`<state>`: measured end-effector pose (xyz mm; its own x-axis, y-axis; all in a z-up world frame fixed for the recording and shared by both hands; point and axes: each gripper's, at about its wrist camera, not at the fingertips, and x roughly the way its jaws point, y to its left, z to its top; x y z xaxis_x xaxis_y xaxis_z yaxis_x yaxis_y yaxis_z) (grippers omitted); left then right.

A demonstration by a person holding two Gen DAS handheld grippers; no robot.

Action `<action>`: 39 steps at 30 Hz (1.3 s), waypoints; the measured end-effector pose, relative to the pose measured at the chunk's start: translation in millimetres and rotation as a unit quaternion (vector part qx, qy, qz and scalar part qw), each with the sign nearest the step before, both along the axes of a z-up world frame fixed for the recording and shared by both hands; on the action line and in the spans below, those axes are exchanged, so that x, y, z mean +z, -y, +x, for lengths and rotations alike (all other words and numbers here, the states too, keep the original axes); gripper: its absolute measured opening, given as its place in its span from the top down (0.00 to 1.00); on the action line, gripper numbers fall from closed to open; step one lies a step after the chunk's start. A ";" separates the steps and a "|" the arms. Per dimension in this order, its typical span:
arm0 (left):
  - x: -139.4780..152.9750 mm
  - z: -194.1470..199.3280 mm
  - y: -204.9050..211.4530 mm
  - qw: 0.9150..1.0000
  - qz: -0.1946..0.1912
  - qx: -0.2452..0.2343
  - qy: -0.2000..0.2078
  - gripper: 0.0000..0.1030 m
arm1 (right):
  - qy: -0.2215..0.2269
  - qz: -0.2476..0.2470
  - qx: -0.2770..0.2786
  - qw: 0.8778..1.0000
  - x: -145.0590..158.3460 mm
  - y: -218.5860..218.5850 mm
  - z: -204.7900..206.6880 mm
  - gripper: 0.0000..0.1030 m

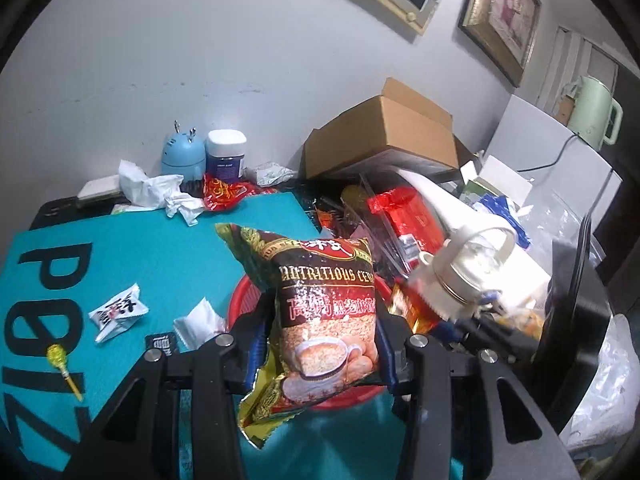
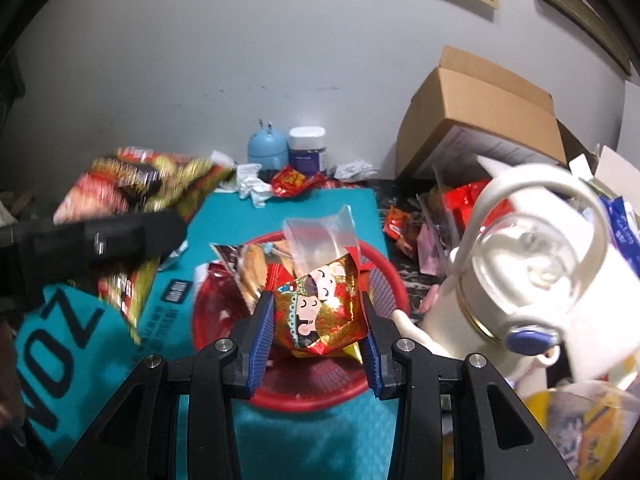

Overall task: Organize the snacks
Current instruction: 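Lift the cereal bag and cartoon packet and carry them over the red basket, then open both tools to drop the cereal bag and cartoon packet into the basket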

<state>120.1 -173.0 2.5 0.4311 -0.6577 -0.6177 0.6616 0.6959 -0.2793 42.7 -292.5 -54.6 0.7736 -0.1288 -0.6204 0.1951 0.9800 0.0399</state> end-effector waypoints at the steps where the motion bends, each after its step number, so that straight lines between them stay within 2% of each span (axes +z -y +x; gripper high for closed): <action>1: -2.8 4.4 1.9 1.000 -0.002 0.001 -0.003 0.58 | -0.006 0.009 0.000 1.000 -5.3 3.7 2.7 0.63; 6: -17.3 19.9 5.9 1.000 -0.010 0.014 -0.020 0.58 | -0.019 0.024 0.003 1.000 -25.6 9.0 12.7 0.63; 12: -32.6 25.6 9.2 0.999 0.003 0.010 -0.037 0.58 | -0.041 0.028 0.018 0.999 -43.7 6.7 19.5 0.63; 15: -34.0 26.0 11.5 0.999 0.005 0.007 -0.036 0.58 | -0.039 0.028 0.017 0.999 -42.5 6.6 16.0 0.61; 17: -32.8 26.2 12.9 0.999 0.005 0.004 -0.036 0.58 | -0.040 0.044 0.017 0.998 -41.2 9.3 14.1 0.59; 21: -27.7 25.8 17.0 1.000 0.011 0.001 -0.024 0.58 | -0.027 0.050 0.012 0.998 -32.4 11.6 6.7 0.43; 28: -23.5 27.4 33.9 0.999 0.042 -0.008 -0.006 0.58 | -0.017 0.051 0.001 0.999 -22.1 14.2 -3.8 0.43; 33: -31.4 25.3 47.2 0.997 0.074 -0.028 -0.017 0.58 | -0.009 0.036 -0.001 0.999 -13.8 13.7 -13.0 0.40; 34: -32.5 24.7 48.4 0.996 0.077 -0.029 -0.018 0.58 | -0.007 0.033 0.000 0.999 -12.8 12.3 -14.0 0.37; 39: -34.7 26.6 51.9 0.994 0.105 -0.025 -0.017 0.57 | -0.006 0.025 0.002 1.000 -12.0 9.8 -14.6 0.36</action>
<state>146.7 -224.9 -32.2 0.3765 -0.5337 -0.7572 0.6898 0.7071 -0.1553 28.1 -302.3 -66.6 0.7663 -0.0944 -0.6355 0.1917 0.9777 0.0859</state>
